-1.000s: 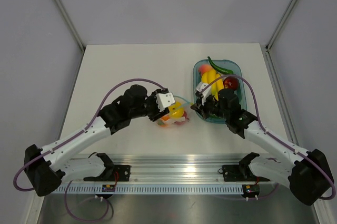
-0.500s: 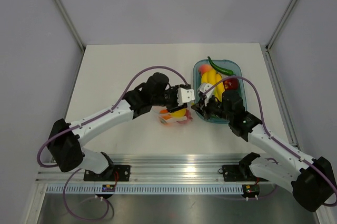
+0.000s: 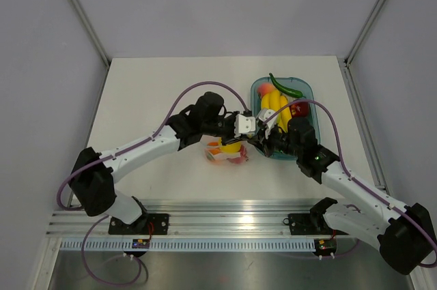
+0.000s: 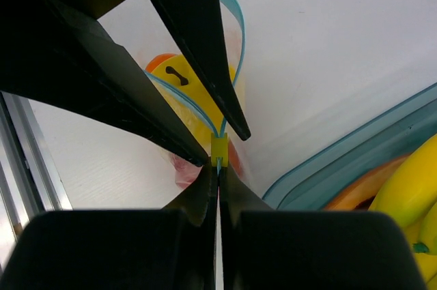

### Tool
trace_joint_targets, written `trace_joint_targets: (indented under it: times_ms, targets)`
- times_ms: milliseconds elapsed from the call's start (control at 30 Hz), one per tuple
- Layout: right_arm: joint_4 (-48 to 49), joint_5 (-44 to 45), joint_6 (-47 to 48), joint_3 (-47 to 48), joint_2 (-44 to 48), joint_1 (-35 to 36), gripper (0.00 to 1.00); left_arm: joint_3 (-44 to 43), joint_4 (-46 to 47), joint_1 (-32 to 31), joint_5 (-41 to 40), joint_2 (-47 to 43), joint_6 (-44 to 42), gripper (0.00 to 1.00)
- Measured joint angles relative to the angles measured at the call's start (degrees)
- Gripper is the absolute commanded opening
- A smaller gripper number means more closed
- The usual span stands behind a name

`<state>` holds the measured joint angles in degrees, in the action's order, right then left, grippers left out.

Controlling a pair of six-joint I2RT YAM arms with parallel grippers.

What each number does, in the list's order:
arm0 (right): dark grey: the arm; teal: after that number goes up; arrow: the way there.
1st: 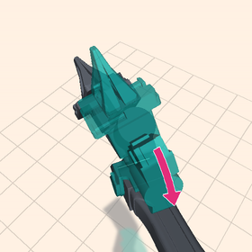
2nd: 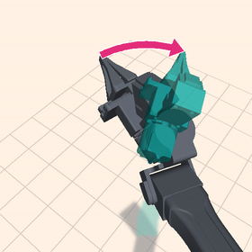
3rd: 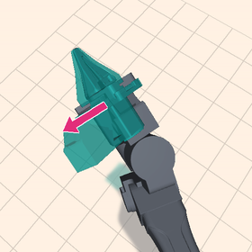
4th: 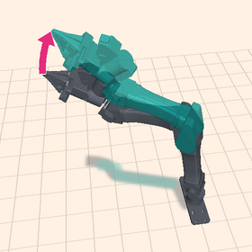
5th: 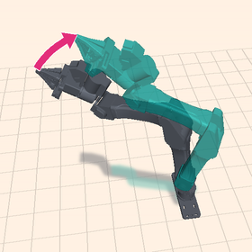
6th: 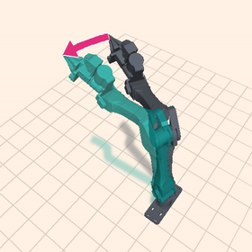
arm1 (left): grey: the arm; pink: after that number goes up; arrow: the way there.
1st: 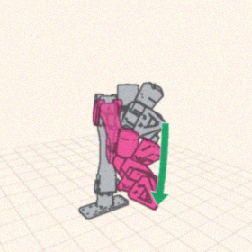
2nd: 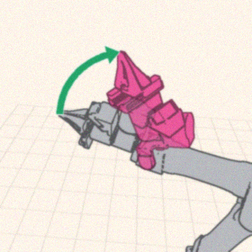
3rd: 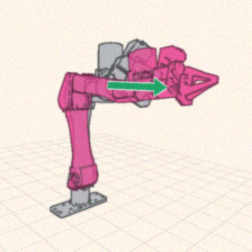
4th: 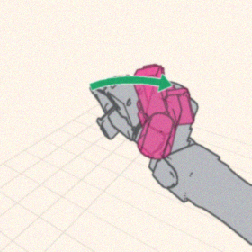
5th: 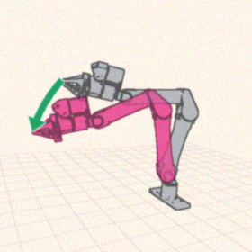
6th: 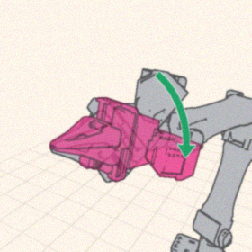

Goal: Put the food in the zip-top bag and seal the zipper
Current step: Zip the zipper food storage bag at the center of the board.

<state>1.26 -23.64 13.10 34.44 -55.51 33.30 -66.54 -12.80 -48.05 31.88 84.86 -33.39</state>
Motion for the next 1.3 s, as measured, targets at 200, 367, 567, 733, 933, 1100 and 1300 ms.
trace_joint_targets:
  times_ms: [200,367,567,733,933,1100,1300]
  targets:
    - [-0.3,0.1,0.0,-0.1,0.0,0.0,0.00,-0.1,0.5,0.1,1.4,0.8,0.1,0.22]
    - [-0.7,0.3,0.0,-0.5,0.0,-0.1,0.00,-0.1,0.4,0.1,2.3,1.4,0.4,0.08]
    - [0.9,0.5,-0.3,-1.8,0.3,-0.3,0.00,-0.1,0.0,0.1,2.9,1.6,0.5,0.00]
    - [2.8,0.4,-1.0,-3.1,0.7,-0.3,0.00,0.3,0.5,0.7,3.6,1.6,0.9,0.00]
    - [4.9,0.5,-2.9,-4.3,0.7,-0.4,0.00,2.5,3.1,1.9,6.1,1.3,1.4,0.00]
    - [5.2,0.4,-4.7,-3.8,-0.3,-1.1,0.00,4.3,3.7,3.6,7.1,-0.2,1.6,0.00]
    - [5.4,0.7,-6.1,-3.5,-1.0,-2.1,0.00,6.3,3.5,6.1,7.5,-1.7,1.9,0.00]
